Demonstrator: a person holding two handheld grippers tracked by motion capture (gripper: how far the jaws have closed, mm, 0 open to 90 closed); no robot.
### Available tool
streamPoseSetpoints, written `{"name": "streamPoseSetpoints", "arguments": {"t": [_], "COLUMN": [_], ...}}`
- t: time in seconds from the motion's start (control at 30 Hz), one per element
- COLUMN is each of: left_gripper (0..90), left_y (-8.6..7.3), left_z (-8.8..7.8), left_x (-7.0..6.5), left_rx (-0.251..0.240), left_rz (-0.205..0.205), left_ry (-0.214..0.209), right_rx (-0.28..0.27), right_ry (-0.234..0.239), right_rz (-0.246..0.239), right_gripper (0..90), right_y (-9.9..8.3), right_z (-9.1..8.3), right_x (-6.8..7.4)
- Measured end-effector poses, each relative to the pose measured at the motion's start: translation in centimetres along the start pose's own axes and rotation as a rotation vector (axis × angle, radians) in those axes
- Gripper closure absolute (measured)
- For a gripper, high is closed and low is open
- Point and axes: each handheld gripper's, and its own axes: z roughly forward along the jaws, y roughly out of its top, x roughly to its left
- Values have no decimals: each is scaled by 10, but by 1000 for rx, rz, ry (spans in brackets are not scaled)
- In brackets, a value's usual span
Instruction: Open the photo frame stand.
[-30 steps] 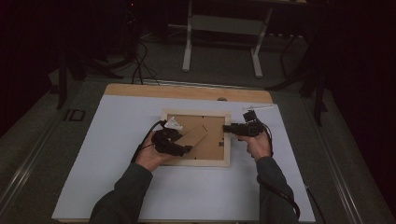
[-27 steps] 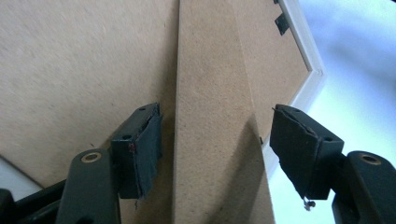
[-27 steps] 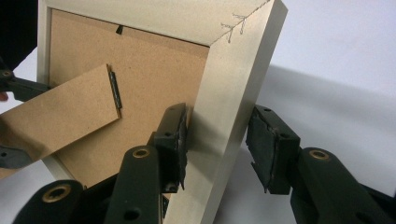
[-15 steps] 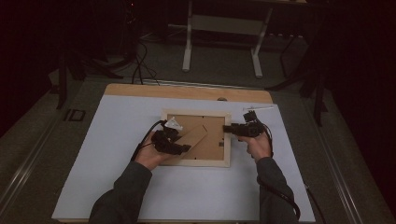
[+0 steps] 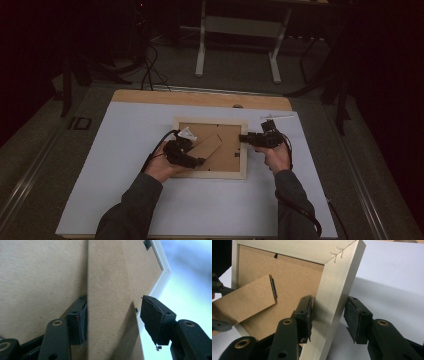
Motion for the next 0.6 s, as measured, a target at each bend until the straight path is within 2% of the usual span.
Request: {"name": "streamPoseSetpoints", "arguments": {"t": [0.07, 0.1, 0.4, 0.6], "left_gripper": [457, 457, 482, 484], "left_y": [0, 0, 1, 3], "left_z": [1, 1, 0, 1], "left_x": [-3, -5, -9, -11], "left_rx": [9, 18, 28, 8], "left_rz": [17, 41, 78, 101], "left_ry": [7, 37, 66, 97], "right_rx": [-3, -3, -13, -25], "right_ry": [-4, -4, -18, -47], "right_rz": [-4, -4, -24, -37], "right_gripper": [578, 578, 578, 579], "right_y": [0, 0, -1, 0], "right_z": [-1, -1, -4, -7], "right_x": [1, 1, 5, 8]}}
